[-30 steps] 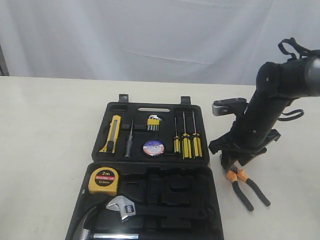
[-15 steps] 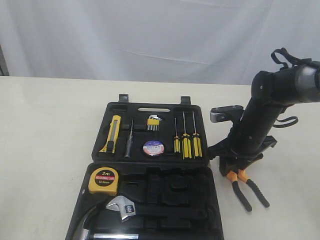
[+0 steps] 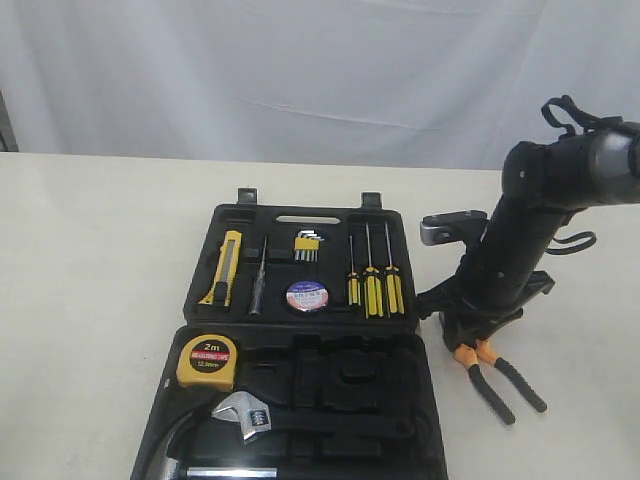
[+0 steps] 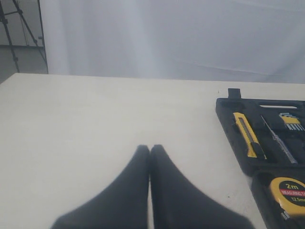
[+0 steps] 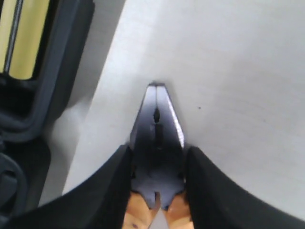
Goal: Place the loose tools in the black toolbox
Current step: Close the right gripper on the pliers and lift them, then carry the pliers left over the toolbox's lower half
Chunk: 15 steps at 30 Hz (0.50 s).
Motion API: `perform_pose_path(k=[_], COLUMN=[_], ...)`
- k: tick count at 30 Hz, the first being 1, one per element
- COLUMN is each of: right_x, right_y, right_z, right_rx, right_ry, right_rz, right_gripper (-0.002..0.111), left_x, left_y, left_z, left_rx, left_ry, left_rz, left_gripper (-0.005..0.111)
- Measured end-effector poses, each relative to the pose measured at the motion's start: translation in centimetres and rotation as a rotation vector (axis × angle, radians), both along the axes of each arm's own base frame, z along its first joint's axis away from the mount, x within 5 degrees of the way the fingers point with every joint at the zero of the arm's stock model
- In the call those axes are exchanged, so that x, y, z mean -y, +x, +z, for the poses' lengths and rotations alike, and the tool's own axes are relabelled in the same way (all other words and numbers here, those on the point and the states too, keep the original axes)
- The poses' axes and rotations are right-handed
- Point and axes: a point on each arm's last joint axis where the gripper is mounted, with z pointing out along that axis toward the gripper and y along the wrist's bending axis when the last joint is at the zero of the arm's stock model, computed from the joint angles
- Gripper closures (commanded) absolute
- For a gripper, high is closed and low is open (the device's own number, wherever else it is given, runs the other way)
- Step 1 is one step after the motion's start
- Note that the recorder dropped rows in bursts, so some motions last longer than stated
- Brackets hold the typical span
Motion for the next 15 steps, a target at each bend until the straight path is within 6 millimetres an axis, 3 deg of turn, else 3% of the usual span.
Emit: perform_pose_path(k=[15], right_x=[0.2], right_y=[0.9], right_z=[1.5], right_rx=[-0.050], right_ry=[0.002], right_rz=[-0.076], right_gripper=[0.109], left_x=[0.0], left_y=[0.0], left_z=[0.0], left_rx=[0.000], left_ry=[0.000], left_rz=[0.000], left_gripper=[0.107])
